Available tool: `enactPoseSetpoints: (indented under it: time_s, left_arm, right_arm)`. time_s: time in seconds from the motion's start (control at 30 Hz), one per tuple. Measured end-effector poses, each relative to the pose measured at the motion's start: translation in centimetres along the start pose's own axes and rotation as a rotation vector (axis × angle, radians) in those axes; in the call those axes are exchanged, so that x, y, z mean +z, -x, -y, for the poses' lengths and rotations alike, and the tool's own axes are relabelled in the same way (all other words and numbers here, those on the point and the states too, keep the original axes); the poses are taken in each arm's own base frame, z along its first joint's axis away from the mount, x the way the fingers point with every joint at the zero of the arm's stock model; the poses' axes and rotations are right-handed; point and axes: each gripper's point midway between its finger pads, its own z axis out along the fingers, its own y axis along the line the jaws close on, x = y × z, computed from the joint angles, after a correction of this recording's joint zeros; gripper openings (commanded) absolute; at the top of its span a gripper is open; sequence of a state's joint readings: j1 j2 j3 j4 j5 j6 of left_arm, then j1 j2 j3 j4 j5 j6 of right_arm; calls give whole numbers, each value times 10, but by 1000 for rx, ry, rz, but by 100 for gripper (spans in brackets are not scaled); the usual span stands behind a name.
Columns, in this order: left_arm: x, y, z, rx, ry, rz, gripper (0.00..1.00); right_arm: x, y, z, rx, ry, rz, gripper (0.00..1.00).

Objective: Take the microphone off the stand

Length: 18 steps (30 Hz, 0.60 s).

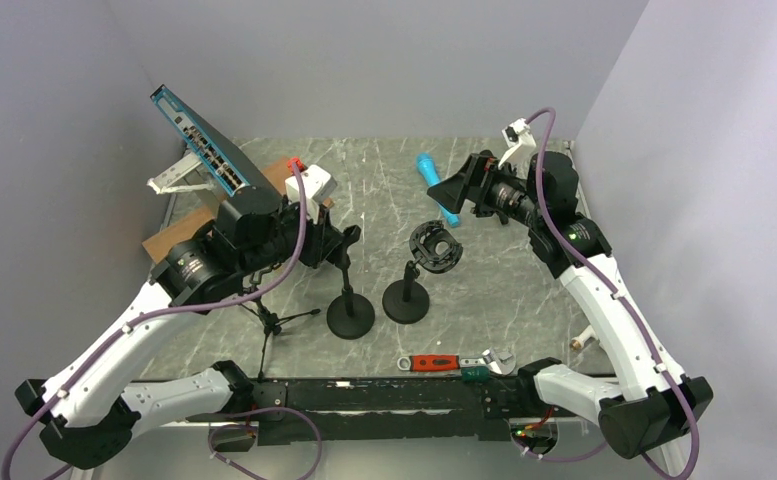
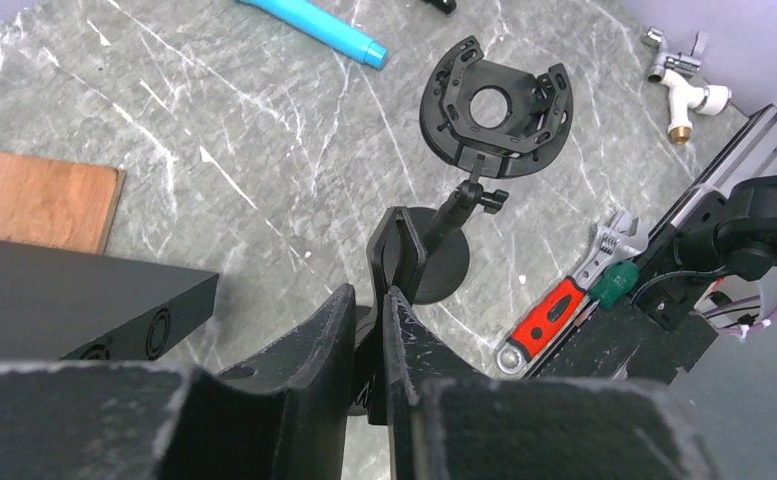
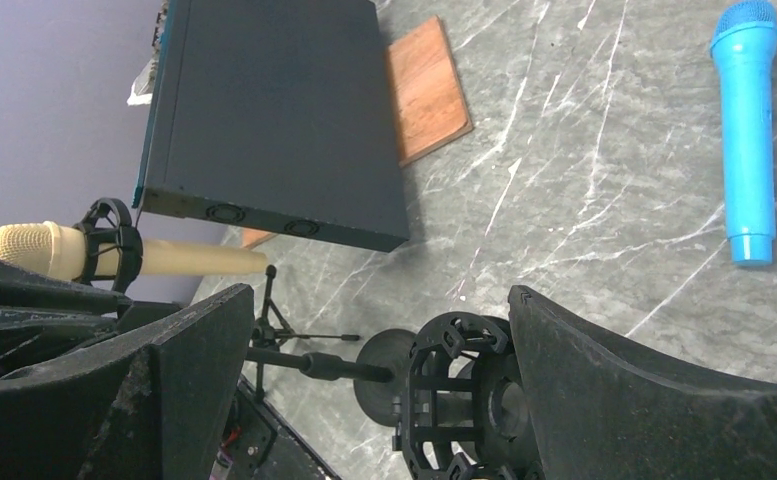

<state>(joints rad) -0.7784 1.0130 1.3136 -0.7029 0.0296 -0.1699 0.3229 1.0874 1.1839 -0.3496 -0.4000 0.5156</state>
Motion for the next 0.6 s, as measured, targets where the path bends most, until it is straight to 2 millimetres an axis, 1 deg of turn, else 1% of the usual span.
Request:
enactPoseSetpoints:
  time_s: [0.13,0.4,0.6]
  left_arm:
    - [2,-3,1,1,-14,25,17]
    - [4,-6,5,3,-35,86,18]
    - [11,-8,16,-15,-73,137,17]
  right_arm:
    - [0,-1,0,1,1,-3,100]
    - [3,-4,0,2,2,-12,100]
    - [5,-10,2,6,0,-27,100]
